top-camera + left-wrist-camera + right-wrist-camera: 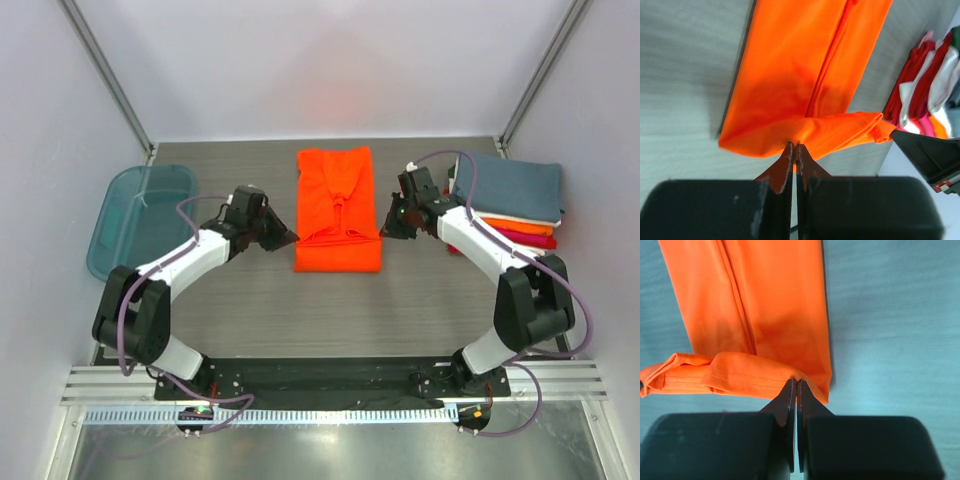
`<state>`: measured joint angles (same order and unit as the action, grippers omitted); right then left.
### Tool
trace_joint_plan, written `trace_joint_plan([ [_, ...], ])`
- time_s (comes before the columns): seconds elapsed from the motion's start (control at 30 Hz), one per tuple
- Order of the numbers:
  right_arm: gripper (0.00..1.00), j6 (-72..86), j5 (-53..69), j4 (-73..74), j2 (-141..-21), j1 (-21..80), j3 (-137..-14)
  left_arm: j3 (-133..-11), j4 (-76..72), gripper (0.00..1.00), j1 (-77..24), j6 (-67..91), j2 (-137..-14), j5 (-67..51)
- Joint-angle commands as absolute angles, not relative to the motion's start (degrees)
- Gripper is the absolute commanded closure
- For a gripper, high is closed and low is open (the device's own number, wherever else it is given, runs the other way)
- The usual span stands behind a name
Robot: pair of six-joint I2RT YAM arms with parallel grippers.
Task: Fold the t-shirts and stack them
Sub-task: Fold the tshirt
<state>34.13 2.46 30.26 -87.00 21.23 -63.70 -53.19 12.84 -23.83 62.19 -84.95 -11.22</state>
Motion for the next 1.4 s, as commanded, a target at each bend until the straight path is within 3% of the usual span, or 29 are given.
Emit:
trace_joint_plan([
  [0.0, 0.99, 31.2, 5.61, 29.44, -90.87, 18.64, -69.24, -58.0, 10.55, 1.0, -22.68, 62.75, -87.79, -12.22],
  [0.7, 0.99, 28.48, 13.27, 29.36, -111.35, 12.31, -87.09, -76.28, 10.72, 1.0, -17.49, 61.87, -107.05, -17.05],
  [1.37, 0.98, 29.27, 14.41, 29.79, -118.82, 11.6, -94.04, -79.27, 8.17, 0.99, -15.38, 61.79, -113.9, -16.96],
])
